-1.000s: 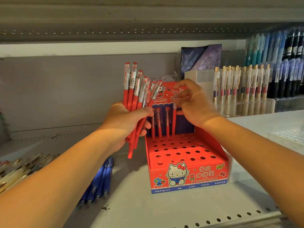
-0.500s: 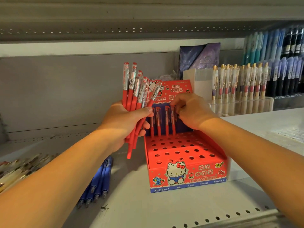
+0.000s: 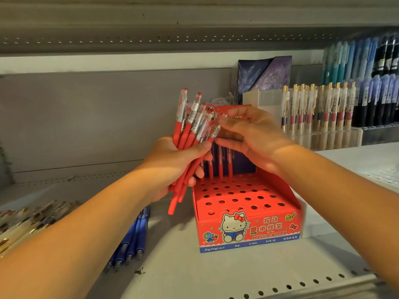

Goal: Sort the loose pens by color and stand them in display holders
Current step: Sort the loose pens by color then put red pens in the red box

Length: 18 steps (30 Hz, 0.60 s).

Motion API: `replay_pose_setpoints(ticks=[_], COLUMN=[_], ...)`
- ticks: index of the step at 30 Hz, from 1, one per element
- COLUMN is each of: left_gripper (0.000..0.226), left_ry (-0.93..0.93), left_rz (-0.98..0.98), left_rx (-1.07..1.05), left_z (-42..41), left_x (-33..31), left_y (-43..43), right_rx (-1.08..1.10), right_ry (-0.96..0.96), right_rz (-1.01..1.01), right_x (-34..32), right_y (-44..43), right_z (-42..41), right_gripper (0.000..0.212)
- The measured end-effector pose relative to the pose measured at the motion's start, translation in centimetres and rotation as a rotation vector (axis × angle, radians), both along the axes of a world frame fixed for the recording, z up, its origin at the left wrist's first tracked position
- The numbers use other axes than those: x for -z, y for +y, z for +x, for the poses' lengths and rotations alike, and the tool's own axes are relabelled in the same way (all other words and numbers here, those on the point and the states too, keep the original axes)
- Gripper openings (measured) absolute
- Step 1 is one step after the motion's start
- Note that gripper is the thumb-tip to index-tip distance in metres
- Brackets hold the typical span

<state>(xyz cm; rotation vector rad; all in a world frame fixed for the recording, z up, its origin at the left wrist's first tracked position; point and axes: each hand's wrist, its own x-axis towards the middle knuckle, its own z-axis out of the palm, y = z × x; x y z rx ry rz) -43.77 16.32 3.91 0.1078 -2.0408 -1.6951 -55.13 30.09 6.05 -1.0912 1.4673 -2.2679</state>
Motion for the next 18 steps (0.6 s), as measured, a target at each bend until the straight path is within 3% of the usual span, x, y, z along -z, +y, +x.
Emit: replay_pose_setpoints(ticks=[4,12,18], left_gripper=[0.033,0.015,0.017], left_ry=[-0.049,0.018,0.08], left_rz=[-0.002,0.056,0.09], left_rx=[0.009,-0.051,-0.134], left_z=[0.0,-0.5,-0.7], left_x=[0.1,0.2,0.0], left_y=[-0.2,-0.7,-1.1], right_rx=[-0.008,0.189,0.364], right_ry=[-0.015,0.021,0.051], right_rz=[0.008,-0.067,-0.078], right_x=[-0.1,-0.9,-1.5], right_y=[0.0,0.6,1.1], right_z=[0.0,-0.3,-0.7], right_gripper=[0.015,0.017,0.019])
